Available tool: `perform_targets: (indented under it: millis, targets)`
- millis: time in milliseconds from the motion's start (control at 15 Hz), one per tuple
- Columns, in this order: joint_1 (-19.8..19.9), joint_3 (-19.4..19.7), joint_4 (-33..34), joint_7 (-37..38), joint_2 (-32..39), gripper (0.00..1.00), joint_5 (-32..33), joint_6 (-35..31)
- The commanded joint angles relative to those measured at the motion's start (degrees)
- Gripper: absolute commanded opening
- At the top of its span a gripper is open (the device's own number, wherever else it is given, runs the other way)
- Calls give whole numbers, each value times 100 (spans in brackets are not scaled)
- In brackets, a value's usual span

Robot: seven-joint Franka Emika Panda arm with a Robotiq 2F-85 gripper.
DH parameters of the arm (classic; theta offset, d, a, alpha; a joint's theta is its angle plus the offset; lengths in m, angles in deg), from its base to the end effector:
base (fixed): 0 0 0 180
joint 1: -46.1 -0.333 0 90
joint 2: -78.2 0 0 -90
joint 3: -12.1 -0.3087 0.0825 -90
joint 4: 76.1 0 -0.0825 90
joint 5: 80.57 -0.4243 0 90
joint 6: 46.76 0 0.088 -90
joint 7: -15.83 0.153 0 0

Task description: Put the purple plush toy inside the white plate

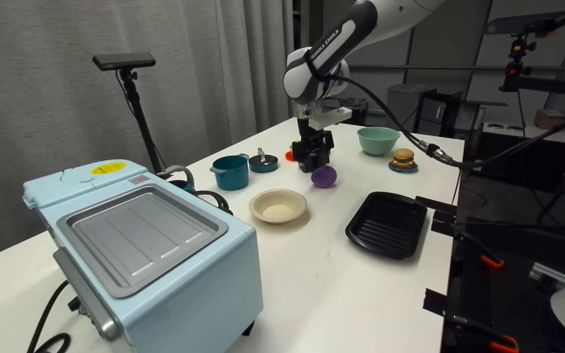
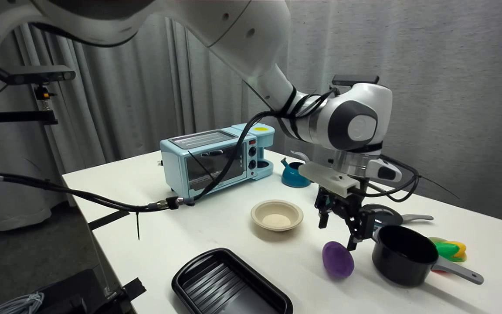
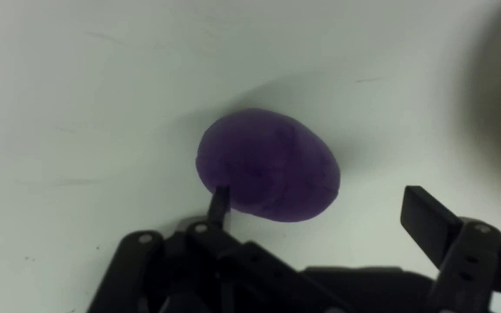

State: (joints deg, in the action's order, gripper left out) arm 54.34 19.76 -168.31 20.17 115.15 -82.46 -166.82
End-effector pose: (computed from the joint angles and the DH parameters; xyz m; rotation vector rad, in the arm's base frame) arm 0.6716 -0.1831 0.1645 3.0451 -0.5409 -0.2444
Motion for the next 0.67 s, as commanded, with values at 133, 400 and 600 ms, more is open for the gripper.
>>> perform_targets:
  millis: [133,400,600]
  targets:
    - [206,249,614,51,322,100,230,596]
    - [356,225,773,-157,408,100,304,510]
    - [408,186,855,-306,453,100,289,485]
